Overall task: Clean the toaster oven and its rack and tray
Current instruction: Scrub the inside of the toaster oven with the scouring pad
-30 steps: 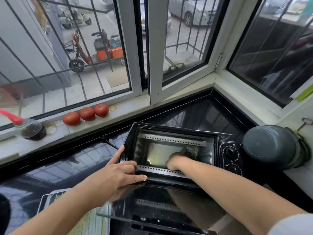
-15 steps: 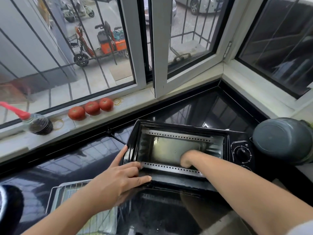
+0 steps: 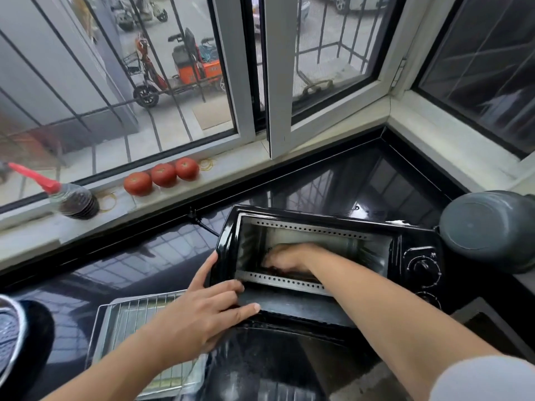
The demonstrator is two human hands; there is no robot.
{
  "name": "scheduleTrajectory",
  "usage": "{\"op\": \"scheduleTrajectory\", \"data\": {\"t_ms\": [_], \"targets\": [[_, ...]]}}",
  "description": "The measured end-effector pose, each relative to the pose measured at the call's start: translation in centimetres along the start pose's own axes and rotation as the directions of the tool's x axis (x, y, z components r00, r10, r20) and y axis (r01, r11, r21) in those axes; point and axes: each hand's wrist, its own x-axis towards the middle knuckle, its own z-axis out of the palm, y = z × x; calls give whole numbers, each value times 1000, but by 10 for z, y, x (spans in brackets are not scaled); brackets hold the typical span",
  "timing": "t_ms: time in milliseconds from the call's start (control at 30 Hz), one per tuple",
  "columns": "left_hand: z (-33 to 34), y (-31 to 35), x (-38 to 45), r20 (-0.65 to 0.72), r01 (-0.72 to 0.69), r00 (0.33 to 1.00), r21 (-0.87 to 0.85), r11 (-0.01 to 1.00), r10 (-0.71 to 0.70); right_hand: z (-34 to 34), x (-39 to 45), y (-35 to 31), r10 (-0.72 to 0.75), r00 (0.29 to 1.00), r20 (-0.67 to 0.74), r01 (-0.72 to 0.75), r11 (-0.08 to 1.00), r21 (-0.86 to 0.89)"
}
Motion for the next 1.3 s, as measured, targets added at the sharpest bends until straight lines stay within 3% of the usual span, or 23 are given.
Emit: {"op": "scheduleTrajectory", "data": {"t_ms": [100,333,467,833,933,1000,1067,1133,1233,1300], "targets": [[9,12,-16,17,4,1000,16,1000,-4,6,-5,-1,-3,1000,-16,0,979,-206],[18,25,-32,64,32,997,12,999,-33,-1,-29,33,170,975,-143,-219,849,-481],[14,26,-24,22,37,999,20,999,-38,5,-36,40,211,961,-179,-273,828,-490],[6,14,-12,-15,24,1000,23,999,-24,22,-17,-26,-20,986,-166,-17,976,-219],[4,10,-11,-24,42,999,47,998,-40,17,-8,-19,-38,953,-299,48,999,26],[3,12,-8,-7,23,1000,72,997,-23,13,-5,-22,-19,908,-419,137,958,252],[3,15,-11,20,15,1000,67,998,-16,14,-4,-25,-18,893,-451,192,919,344],[3,16,-14,29,24,999,57,998,-26,21,-2,-24,-37,924,-381,162,939,303],[4,20,-11,0,31,1000,45,999,-31,28,-8,-22,-37,989,-142,40,999,15],[5,23,-11,-1,44,999,51,998,-44,24,-8,-23,-39,998,-51,35,997,-69]]}}
